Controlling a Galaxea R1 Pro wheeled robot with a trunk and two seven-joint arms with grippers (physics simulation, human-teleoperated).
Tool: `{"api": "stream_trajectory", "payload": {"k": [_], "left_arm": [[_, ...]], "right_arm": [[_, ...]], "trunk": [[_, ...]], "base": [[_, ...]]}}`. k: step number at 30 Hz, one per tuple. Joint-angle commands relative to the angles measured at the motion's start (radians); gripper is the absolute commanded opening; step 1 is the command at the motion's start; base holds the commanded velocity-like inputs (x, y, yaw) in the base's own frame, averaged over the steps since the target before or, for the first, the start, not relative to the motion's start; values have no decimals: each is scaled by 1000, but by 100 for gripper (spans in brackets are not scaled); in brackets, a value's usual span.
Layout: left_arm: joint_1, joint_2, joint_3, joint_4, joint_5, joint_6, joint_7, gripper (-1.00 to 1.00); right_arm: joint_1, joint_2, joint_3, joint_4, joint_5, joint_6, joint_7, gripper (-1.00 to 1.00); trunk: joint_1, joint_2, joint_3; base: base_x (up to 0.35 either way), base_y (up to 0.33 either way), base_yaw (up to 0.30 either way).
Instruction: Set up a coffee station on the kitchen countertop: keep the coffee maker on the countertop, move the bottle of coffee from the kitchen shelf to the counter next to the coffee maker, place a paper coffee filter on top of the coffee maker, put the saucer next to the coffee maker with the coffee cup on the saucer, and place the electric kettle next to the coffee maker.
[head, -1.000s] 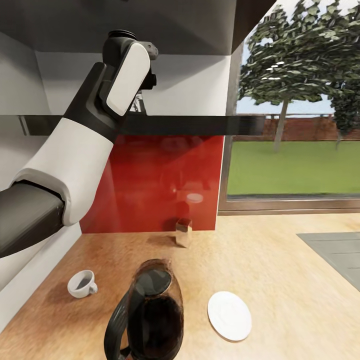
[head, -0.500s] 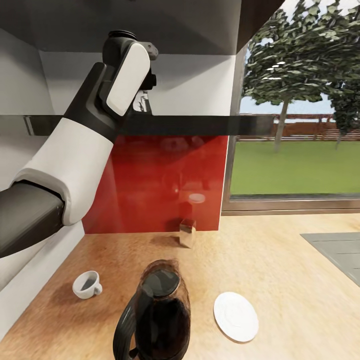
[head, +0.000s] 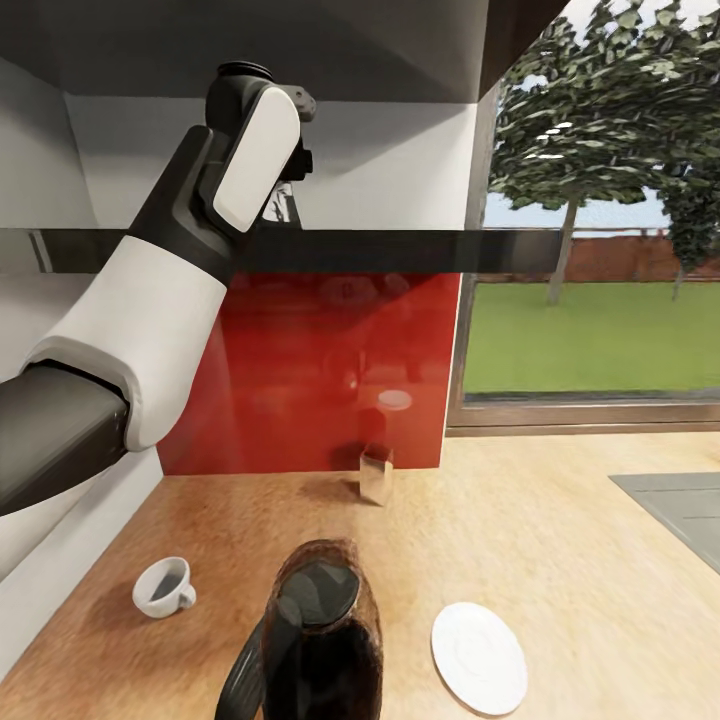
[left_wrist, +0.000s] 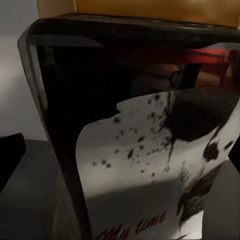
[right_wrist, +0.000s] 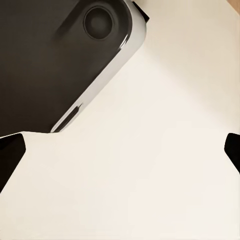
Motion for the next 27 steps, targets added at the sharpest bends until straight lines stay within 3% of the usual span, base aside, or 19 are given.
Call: {"api": "stream_trajectory", "payload": {"k": [1,12,13,27], "left_arm": [[-1,0,-2,0,9,1,9,100],[-1,0,1,7,9,1,9,100],[-1,0,1,8,9,1,10,-100],[-1,0,0,1,9,1,9,-100]], "right_arm": [[-1,-1,-9,2,7,-3,1,100],[-1,-1,-9,3,7,-3,1,100],[-1,-1,-8,2,7,-3,1,100],[-1,-1,-9,2,7,-3,1,100]], "trunk": [[0,-1,-1],[0,-1,-1],[0,-1,-1],[0,-1,-1]], "base": [[19,0,0],[5,0,0],[0,0,0],[0,0,0]]}}
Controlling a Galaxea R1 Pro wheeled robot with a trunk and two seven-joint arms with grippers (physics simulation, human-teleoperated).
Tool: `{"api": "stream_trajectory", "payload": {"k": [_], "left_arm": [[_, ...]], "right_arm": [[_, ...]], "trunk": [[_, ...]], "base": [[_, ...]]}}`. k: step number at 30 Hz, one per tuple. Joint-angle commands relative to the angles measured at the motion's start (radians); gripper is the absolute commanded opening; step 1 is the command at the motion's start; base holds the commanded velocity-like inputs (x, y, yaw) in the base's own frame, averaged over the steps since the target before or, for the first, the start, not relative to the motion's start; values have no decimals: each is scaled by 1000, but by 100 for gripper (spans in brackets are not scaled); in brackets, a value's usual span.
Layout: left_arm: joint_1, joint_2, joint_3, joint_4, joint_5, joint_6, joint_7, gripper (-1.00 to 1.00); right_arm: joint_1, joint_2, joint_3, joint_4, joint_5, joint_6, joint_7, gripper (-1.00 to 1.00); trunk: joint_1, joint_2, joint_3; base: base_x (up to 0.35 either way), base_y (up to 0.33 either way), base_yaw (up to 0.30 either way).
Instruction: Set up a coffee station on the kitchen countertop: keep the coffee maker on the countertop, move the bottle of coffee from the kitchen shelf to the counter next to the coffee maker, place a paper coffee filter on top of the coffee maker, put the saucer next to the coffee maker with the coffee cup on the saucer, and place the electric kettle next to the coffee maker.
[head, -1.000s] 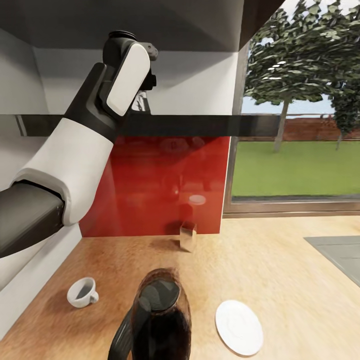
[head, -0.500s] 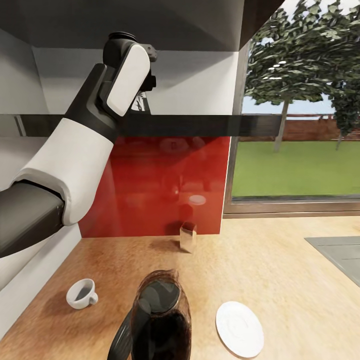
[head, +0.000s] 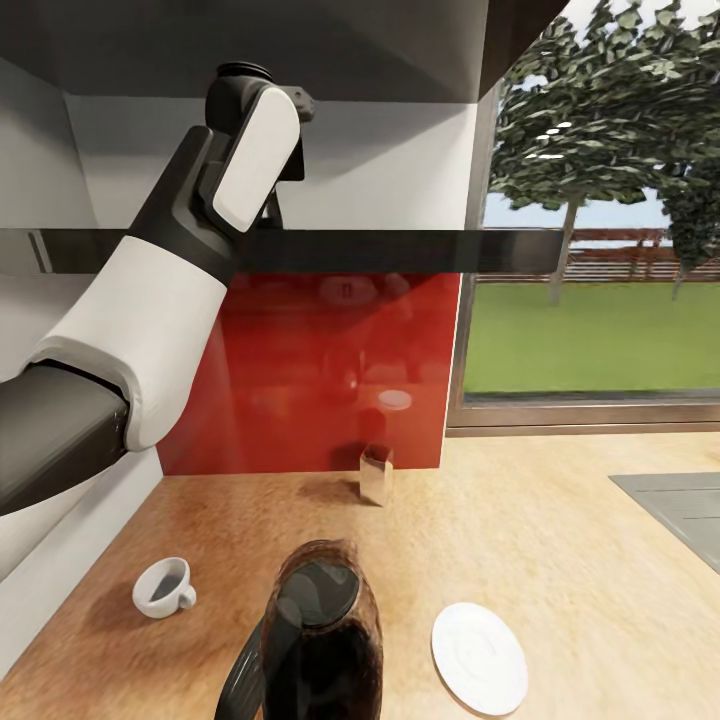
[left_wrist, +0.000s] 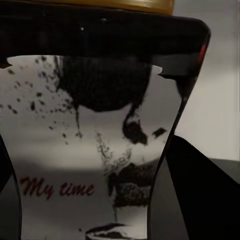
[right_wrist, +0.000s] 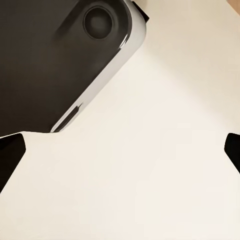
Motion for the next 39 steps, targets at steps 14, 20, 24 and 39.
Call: {"api": "stream_trajectory", "payload": {"k": [14,20,24,39], "left_arm": [[-1,0,-13,-12,7,5,9,-100],[-1,0,-15,-40,7,5,9,-100],[-1,0,-15,-48,7,5,9,-100],[-1,0,-14,-53,7,5,9,-100]], "right_arm": [[-1,-1,-8,2,7,-3,1,100],[-1,-1,-8,2,7,-3,1,100],[-1,-1,-8,3,7,-3,1,100],[-1,0,-8,2,7,-3,1,100]], "trunk": [[0,-1,-1],[0,-1,-1],[0,-1,-1],[0,-1,-1]], "base": [[0,0,0],[0,0,0],[0,0,0],[-48,0,0]]}}
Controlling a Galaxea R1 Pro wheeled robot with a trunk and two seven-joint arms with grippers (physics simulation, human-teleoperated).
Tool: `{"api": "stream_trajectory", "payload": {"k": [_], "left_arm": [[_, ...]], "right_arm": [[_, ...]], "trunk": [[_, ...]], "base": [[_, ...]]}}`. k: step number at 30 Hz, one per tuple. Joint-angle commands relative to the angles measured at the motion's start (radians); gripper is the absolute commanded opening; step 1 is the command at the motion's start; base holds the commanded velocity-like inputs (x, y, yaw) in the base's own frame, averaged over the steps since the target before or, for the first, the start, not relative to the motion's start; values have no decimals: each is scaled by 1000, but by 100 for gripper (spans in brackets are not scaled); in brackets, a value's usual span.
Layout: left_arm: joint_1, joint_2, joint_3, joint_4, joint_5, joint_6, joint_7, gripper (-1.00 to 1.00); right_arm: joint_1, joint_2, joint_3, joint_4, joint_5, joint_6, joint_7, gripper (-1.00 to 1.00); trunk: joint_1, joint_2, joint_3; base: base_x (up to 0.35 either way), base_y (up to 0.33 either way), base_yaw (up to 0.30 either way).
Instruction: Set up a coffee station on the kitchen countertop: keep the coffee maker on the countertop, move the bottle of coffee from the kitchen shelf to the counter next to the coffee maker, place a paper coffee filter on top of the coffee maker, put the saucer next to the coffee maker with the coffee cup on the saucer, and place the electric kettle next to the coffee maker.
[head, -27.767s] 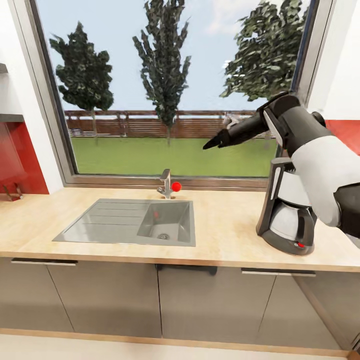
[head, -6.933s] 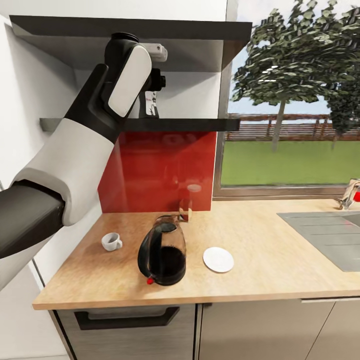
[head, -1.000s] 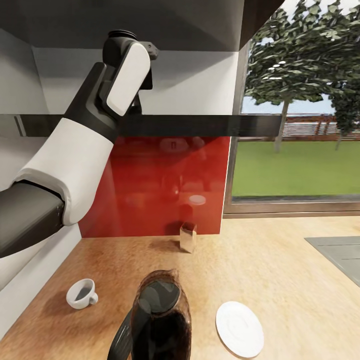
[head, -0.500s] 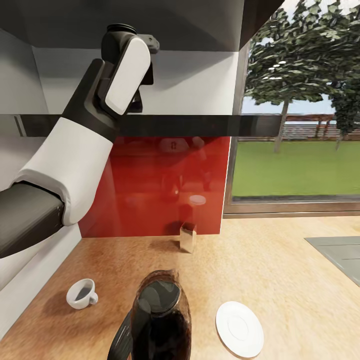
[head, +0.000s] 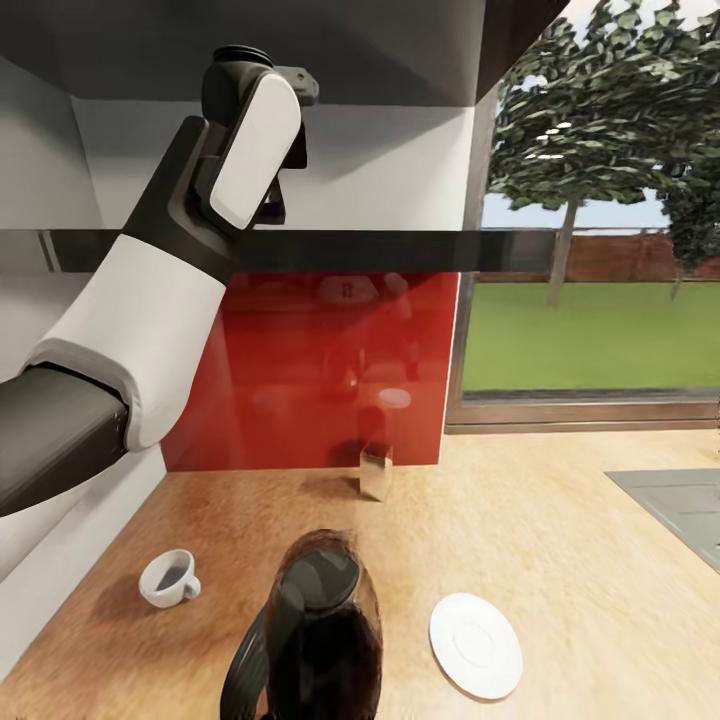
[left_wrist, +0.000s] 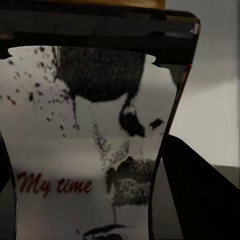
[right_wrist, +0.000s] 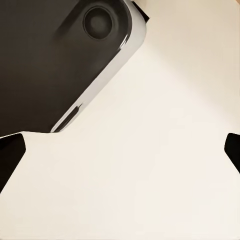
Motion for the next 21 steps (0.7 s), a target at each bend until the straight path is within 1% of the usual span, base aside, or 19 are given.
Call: {"api": "stream_trajectory", "payload": {"k": [1,5,10,16,21], "left_arm": [[-1,0,-1,0,7,3,8,-100],[-1,0,-1,0,7,3,8,-100],[-1,0,0,0,7,3,8,-100],[-1,0,4,-2,7,3,9,-100],[-1,0,4,-2,7,3,8,-100]], "right_arm": [[-1,-1,-8,2,7,-3,1,100],[-1,-1,-8,2,7,-3,1,100],[-1,-1,-8,2,7,-3,1,100],[-1,-2,-8,0,7,-3,1,100],[-1,-2,-9,0,7,-3,1,100]], "trunk": [[0,-1,-2],[0,-1,-2],[0,-1,-2],[0,-1,-2],[0,-1,-2]], "base": [[-86,0,0],[-152,0,0],[-272,0,0],[-139,0,0],[-281,0,0]]}}
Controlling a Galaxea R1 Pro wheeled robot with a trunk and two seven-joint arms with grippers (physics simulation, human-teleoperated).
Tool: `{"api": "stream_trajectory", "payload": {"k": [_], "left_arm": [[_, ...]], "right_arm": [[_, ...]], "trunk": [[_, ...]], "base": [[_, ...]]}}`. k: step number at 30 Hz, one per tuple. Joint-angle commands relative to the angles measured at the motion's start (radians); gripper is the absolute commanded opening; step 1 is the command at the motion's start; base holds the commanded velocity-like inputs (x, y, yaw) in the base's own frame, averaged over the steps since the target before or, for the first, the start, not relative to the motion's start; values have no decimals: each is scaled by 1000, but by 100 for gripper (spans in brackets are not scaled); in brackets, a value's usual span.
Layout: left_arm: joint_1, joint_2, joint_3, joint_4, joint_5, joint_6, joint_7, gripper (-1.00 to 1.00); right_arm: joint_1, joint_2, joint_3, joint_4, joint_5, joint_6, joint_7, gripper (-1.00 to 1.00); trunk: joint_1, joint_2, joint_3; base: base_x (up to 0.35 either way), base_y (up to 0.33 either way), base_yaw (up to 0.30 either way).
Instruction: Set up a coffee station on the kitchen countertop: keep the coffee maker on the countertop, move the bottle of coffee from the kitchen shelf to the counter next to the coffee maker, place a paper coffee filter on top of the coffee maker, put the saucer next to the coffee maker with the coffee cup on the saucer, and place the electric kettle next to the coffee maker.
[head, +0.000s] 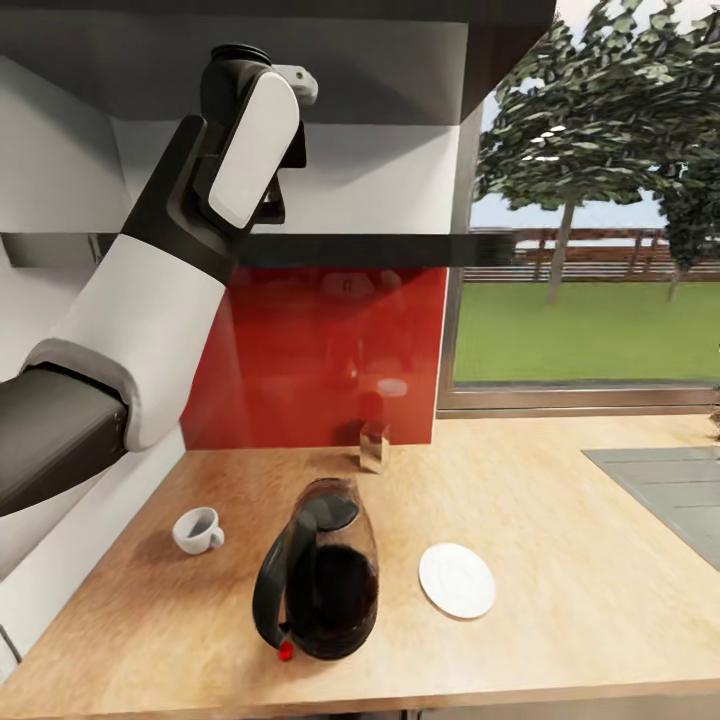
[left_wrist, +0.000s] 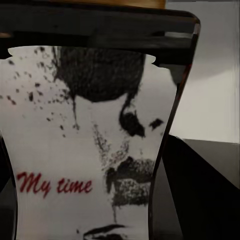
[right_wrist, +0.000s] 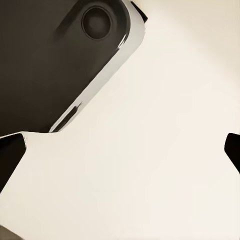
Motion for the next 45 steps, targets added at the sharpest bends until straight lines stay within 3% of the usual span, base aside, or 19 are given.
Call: {"api": "stream_trajectory", "payload": {"k": [1,27,45], "left_arm": [[-1,0,-2,-1,7,4,8,-100],[-1,0,-2,-2,7,2,7,-100],[-1,0,-1,-1,7,3,5,-100]], "right_arm": [[-1,-1,-8,2,7,-3,1,100],[-1,-4,-5,-4,7,-3,0,100],[-1,-2,-12,-5,0,-2,-53,100]], "trunk": [[0,-1,-2],[0,-1,-2],[0,-1,-2]], "base": [[-325,0,0],[-331,0,0],[-126,0,-12]]}}
